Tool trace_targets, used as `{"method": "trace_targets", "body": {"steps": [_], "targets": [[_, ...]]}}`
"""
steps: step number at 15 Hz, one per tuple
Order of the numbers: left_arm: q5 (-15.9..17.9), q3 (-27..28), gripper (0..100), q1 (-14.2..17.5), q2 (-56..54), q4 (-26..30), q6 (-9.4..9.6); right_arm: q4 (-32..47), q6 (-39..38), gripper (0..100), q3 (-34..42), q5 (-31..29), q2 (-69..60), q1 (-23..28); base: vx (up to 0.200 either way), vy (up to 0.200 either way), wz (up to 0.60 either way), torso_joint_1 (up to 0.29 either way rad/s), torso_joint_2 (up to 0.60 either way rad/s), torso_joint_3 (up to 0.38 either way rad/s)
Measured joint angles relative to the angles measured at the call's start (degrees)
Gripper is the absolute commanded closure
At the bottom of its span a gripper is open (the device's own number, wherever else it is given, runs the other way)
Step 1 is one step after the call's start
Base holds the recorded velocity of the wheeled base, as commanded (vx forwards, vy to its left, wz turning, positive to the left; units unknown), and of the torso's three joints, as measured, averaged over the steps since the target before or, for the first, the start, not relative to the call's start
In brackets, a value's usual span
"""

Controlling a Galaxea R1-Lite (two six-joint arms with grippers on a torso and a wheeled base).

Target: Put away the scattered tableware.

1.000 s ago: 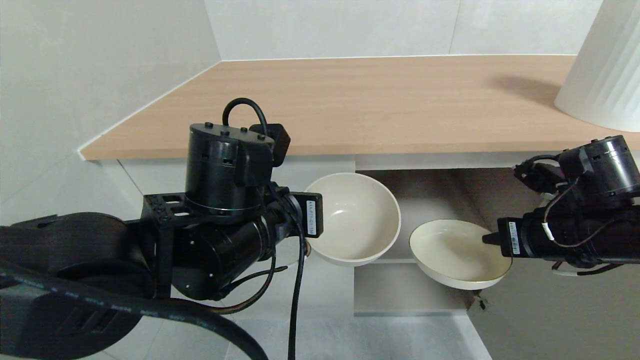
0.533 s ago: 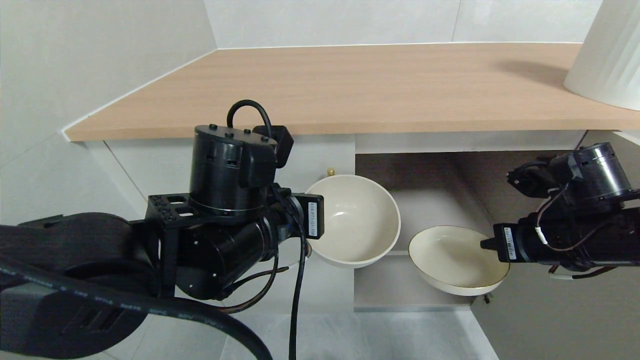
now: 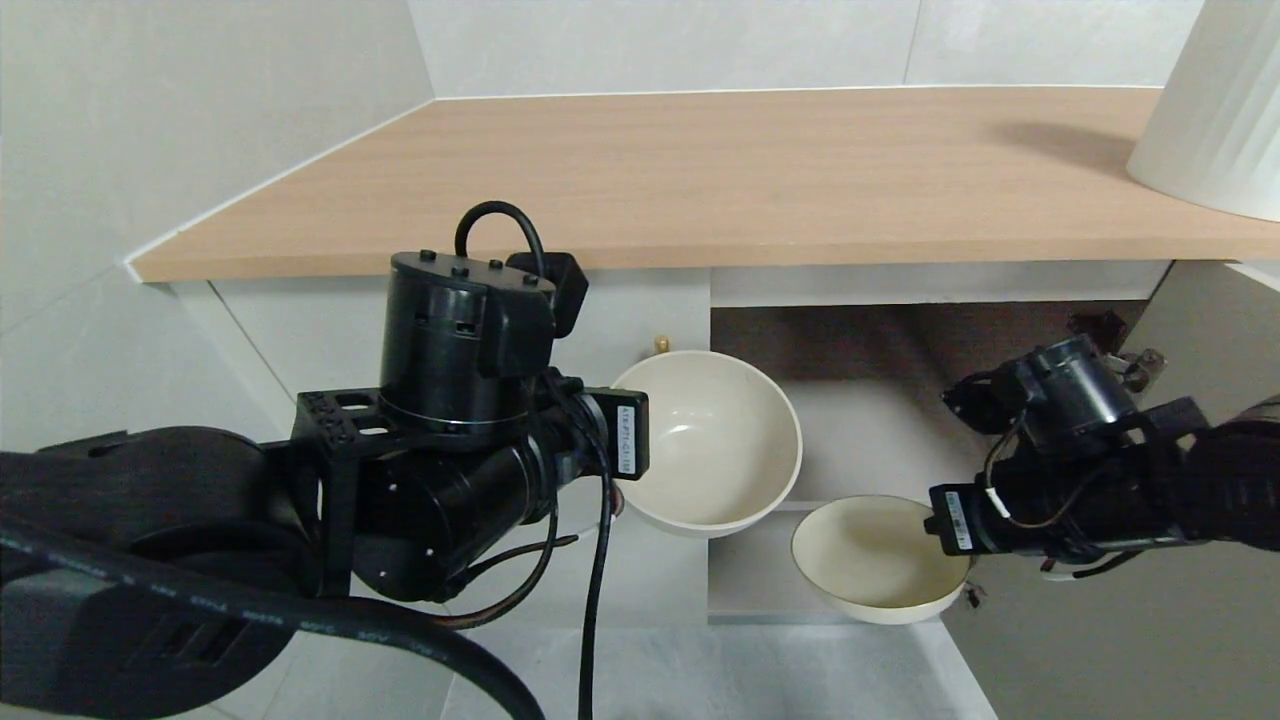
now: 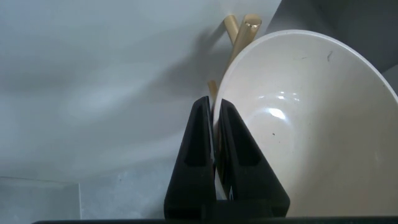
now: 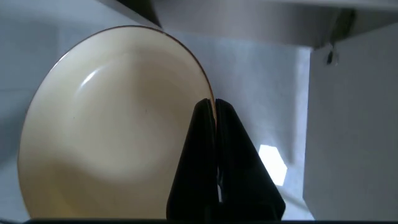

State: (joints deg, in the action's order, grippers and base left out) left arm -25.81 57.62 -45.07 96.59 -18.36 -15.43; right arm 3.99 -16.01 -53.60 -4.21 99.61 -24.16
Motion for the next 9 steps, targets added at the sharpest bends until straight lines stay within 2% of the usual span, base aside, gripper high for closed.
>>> {"method": "trace_targets", "body": {"steps": [3, 7, 9], "targets": [[0.0, 0.0, 100, 0.0, 0.0, 0.0, -0.02, -6.2, -5.1, 100, -2.1, -3.9, 8.8, -0.9, 0.000, 0.000, 0.00, 0.000, 0.00, 0.000], [0.0, 0.1, 100, 0.0, 0.0, 0.0, 0.00, -25.3, -9.2, 100, -5.1, -15.2, 21.0, 0.6, 0.000, 0.000, 0.00, 0.000, 0.00, 0.000], [0.0, 0.1, 100, 0.0, 0.0, 0.0, 0.00, -31.4, -9.3, 100, -6.5, -17.6, 25.1, 2.0, 0.000, 0.000, 0.00, 0.000, 0.00, 0.000]]}}
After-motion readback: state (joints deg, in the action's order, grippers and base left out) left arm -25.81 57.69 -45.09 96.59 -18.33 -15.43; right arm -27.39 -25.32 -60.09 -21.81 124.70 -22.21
